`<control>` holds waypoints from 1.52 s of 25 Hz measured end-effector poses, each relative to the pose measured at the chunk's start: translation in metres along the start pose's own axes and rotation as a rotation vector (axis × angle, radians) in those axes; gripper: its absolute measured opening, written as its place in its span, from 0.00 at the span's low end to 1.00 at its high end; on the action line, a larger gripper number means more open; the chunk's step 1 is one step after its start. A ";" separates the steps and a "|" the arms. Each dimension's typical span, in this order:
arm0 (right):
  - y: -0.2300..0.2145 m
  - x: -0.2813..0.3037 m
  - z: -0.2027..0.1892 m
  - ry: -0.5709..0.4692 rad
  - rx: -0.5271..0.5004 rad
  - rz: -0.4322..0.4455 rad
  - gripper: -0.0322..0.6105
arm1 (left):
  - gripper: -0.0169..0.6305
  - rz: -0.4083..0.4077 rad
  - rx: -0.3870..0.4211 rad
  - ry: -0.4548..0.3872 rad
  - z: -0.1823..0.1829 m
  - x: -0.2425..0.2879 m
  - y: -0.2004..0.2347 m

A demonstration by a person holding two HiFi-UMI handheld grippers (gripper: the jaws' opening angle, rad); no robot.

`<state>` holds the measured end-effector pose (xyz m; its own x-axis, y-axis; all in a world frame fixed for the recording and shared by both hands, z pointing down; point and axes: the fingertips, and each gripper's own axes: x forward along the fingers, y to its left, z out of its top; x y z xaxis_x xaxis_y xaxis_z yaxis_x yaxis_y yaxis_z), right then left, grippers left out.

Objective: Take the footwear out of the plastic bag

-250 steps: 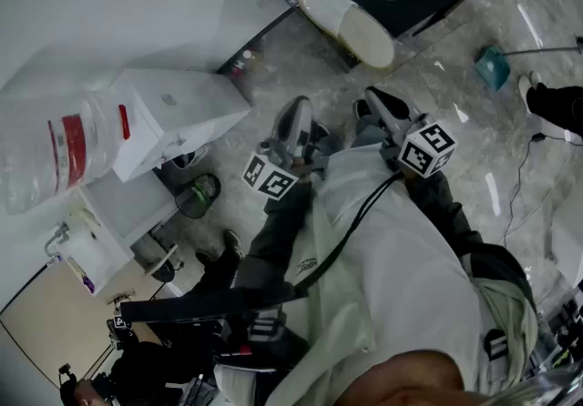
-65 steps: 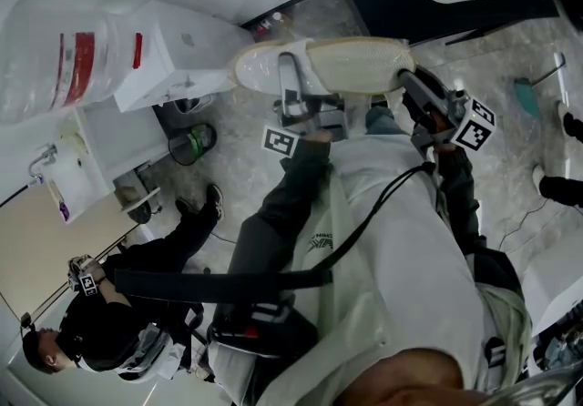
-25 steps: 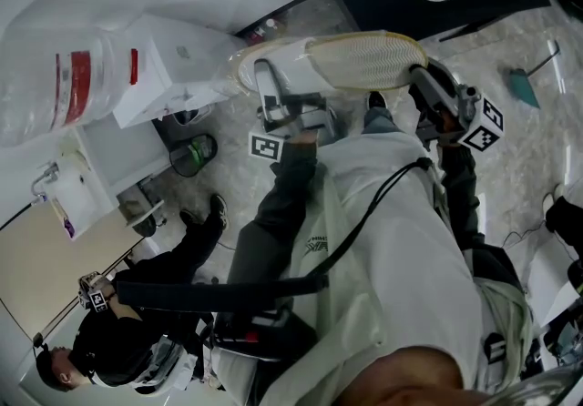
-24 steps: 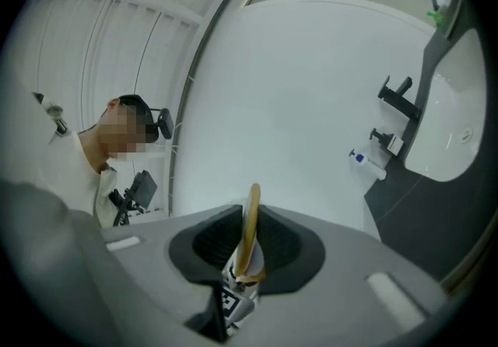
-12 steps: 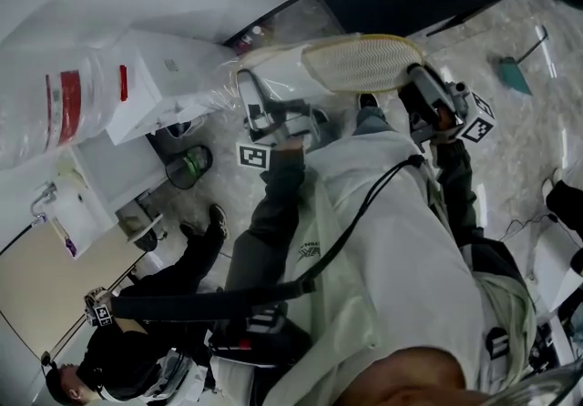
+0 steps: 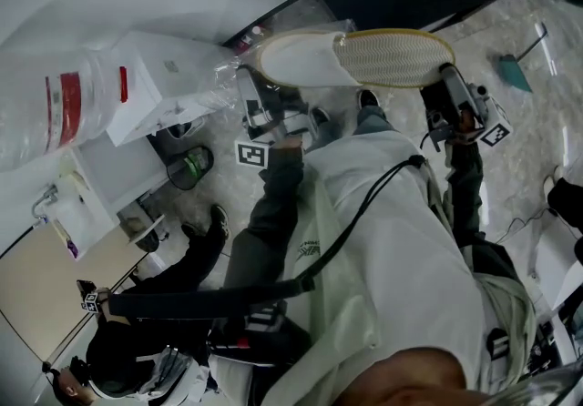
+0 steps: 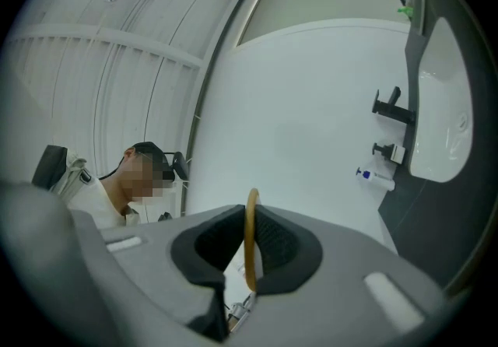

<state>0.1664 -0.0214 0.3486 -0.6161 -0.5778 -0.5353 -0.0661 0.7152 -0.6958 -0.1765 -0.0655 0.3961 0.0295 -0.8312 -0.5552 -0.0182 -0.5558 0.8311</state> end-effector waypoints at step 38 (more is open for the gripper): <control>0.063 0.020 0.073 -0.239 -0.135 0.127 0.11 | 0.02 0.002 -0.105 0.090 -0.043 0.005 0.011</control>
<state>0.2067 -0.0169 0.2593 -0.4253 -0.5451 -0.7225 -0.1136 0.8241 -0.5549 -0.1333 -0.0753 0.4038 0.1190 -0.8251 -0.5524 0.0861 -0.5456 0.8336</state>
